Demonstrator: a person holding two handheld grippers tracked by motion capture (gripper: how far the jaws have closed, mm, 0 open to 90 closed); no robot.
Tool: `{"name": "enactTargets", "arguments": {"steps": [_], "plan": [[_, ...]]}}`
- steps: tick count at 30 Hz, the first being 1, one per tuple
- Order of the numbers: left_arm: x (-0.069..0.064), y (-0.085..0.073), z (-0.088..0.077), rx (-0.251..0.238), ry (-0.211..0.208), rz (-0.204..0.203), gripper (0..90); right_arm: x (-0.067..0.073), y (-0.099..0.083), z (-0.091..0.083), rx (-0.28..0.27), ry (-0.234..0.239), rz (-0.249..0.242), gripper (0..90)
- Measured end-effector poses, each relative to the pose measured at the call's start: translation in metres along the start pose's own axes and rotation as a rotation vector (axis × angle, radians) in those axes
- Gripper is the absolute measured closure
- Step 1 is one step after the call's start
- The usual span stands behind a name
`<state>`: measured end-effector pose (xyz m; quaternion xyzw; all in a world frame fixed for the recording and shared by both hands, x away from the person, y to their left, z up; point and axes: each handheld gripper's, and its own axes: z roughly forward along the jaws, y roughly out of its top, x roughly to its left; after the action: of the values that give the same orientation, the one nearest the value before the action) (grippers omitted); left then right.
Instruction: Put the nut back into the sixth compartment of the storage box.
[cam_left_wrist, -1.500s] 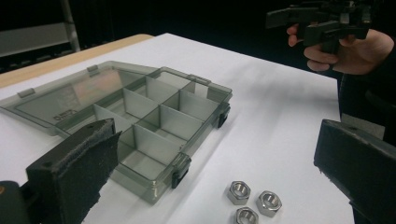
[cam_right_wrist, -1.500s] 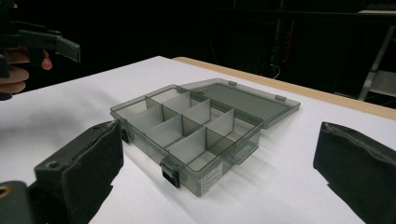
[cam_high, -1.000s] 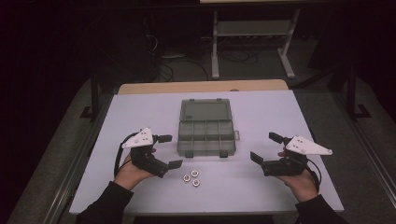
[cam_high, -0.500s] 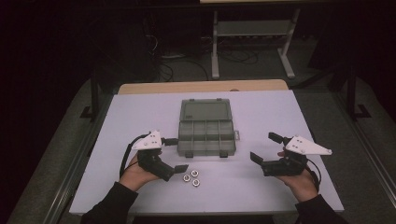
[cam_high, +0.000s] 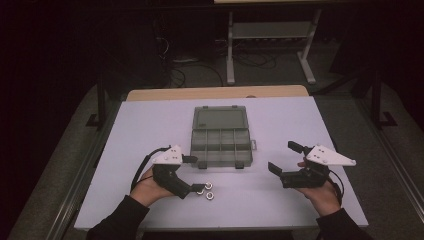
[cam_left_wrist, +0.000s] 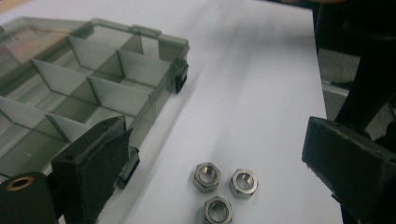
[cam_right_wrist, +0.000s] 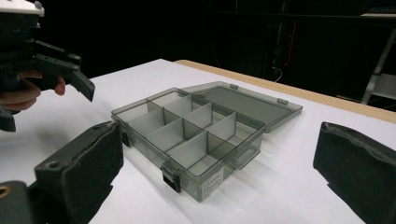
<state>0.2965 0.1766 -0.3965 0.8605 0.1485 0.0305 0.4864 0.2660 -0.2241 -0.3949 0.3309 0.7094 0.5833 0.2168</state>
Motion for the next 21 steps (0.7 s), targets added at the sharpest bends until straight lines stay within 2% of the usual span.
{"name": "enactTargets", "arguments": {"steps": [1,2,9,10,12,15,16,21], "plan": [[-0.001,0.000,0.002,0.008,-0.004,-0.001,7.4,0.000,0.000,0.000,0.000,0.000,0.000,0.9],[-0.001,-0.001,0.002,0.025,-0.006,0.006,13.6,0.000,0.000,0.000,0.001,0.001,-0.001,0.9],[-0.001,-0.003,0.010,0.093,-0.021,0.019,20.2,-0.001,0.000,0.000,0.002,0.000,-0.002,0.9],[-0.001,-0.003,0.010,0.106,-0.023,0.021,24.1,-0.001,0.000,0.000,0.001,0.000,-0.002,0.9],[-0.001,-0.004,0.012,0.138,-0.025,0.028,25.4,0.000,0.000,0.000,0.000,0.001,-0.002,0.9],[0.000,-0.005,0.014,0.172,-0.031,0.037,32.4,0.000,0.000,0.000,0.003,0.002,-0.001,0.9],[-0.001,-0.005,0.015,0.176,-0.032,0.029,33.8,0.000,0.000,0.000,0.004,0.003,-0.001,0.9],[0.000,-0.007,0.018,0.215,-0.036,0.042,41.0,0.000,0.000,0.000,0.009,0.004,0.005,0.9]]}}
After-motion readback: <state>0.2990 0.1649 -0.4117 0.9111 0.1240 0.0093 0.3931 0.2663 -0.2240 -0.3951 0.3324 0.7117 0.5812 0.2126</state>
